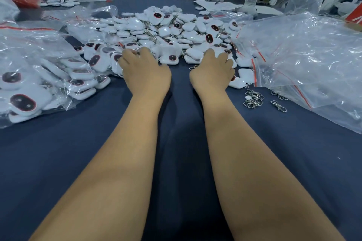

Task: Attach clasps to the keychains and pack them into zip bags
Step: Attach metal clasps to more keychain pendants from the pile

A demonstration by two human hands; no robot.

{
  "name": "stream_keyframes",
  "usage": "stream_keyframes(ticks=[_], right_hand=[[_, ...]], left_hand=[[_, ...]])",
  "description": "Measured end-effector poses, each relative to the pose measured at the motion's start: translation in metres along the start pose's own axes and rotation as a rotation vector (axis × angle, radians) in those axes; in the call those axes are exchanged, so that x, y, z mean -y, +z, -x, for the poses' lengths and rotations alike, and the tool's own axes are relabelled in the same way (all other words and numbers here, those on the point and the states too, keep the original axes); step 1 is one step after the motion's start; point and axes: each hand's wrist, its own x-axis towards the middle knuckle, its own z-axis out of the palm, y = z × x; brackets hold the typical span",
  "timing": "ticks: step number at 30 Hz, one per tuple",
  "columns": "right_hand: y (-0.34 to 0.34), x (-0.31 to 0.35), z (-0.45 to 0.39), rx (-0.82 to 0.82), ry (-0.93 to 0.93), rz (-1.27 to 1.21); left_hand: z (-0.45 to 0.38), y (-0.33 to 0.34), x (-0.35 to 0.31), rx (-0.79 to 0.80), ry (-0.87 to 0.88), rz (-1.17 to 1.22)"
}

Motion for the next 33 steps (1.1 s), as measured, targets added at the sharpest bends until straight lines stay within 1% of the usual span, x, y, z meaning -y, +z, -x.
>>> stream_keyframes(ticks=[2,3,4,5,6,7,8,10,12,15,18,20,24,29,33], right_hand=[[0.0,0.0,-0.001,-0.022,-0.065,-0.096],[0.0,0.0,-0.002,-0.03,-0.08,-0.174],[0.0,0.001,-0.002,-0.043,-0.084,-0.264],[0.0,0.002,-0.002,-0.063,-0.073,-0.368],[0.001,0.004,-0.002,-0.085,-0.041,-0.501],[0.001,0.006,-0.002,-0.099,0.017,-0.663],[0.0,0.009,-0.002,-0.097,0.088,-0.831],[0.001,0.012,-0.003,-0.054,0.194,-1.109],[0.002,0.014,-0.004,-0.006,0.222,-1.272],[0.003,0.013,-0.006,0.039,0.175,-1.322],[0.002,0.015,-0.004,0.11,0.111,-1.245],[0.004,0.015,-0.003,0.141,0.071,-1.203],[0.006,0.017,0.0,0.155,0.01,-1.188],[0.006,0.025,-0.001,0.228,0.047,-1.21],[0.003,0.031,0.005,0.293,0.064,-1.313]], left_hand=[[0.0,-0.001,-0.002,-0.14,0.139,0.047],[0.001,0.0,-0.004,-0.165,0.221,0.148],[0.002,0.001,-0.009,-0.121,0.265,0.32],[0.005,0.002,-0.014,-0.014,0.246,0.518],[0.008,0.003,-0.019,0.115,0.176,0.686],[0.009,0.007,-0.022,0.225,0.089,0.797],[0.009,0.01,-0.023,0.307,0.015,0.837],[0.005,0.015,-0.024,0.376,-0.09,0.884],[0.0,0.015,-0.024,0.38,-0.222,1.012],[-0.005,0.011,-0.022,0.398,-0.368,1.206],[-0.009,0.01,-0.019,0.45,-0.435,1.316],[-0.01,0.008,-0.017,0.442,-0.472,1.388],[-0.011,0.006,-0.014,0.388,-0.433,1.402],[-0.006,-0.001,-0.013,0.454,-0.347,1.393],[-0.005,-0.004,-0.012,0.465,-0.363,1.388]])
